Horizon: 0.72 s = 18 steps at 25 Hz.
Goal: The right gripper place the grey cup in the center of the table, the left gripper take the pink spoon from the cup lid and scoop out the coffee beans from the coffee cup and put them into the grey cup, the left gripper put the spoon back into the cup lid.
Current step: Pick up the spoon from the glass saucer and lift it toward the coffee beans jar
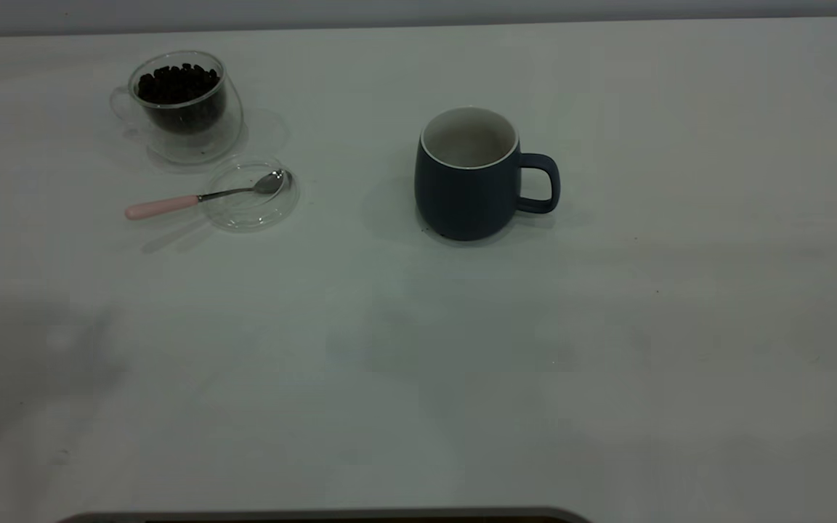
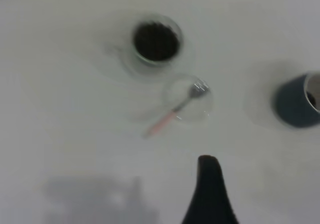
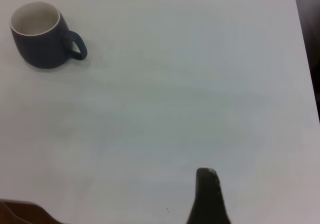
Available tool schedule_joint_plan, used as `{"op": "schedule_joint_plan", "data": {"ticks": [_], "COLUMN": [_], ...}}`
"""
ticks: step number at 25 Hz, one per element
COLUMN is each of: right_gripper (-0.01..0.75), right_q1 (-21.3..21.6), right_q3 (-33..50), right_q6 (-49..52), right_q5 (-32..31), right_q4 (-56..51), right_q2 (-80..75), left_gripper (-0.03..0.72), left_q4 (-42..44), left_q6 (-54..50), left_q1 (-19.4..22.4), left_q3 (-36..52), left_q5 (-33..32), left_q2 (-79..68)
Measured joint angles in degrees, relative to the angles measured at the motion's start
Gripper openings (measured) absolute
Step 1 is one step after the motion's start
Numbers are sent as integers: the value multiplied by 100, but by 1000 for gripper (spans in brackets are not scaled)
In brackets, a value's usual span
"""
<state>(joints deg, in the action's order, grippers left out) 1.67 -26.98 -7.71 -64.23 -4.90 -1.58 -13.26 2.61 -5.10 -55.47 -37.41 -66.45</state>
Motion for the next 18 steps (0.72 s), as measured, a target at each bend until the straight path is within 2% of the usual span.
{"op": "schedule_joint_plan", "data": {"ticks": [3, 8, 13, 18], "right_gripper": [590, 590, 590, 590], "right_q1": [0, 0, 0, 0], "right_q3": [0, 0, 0, 0], "right_q6": [0, 0, 0, 0], "right_q5": [-5, -5, -5, -5], "right_q4": [0, 0, 0, 0], "right_q2": [0, 0, 0, 0], "left_gripper": [671, 709, 712, 712], "left_q4": [-636, -1467, -2552, -3859], "left_q6": [579, 1375, 2529, 4092], "left_q1": [0, 125, 883, 1837], "left_q3": [-332, -453, -481, -492], "left_q5": [144, 515, 341, -33], "left_q2": [-1094, -2105, -2784, -3628]}}
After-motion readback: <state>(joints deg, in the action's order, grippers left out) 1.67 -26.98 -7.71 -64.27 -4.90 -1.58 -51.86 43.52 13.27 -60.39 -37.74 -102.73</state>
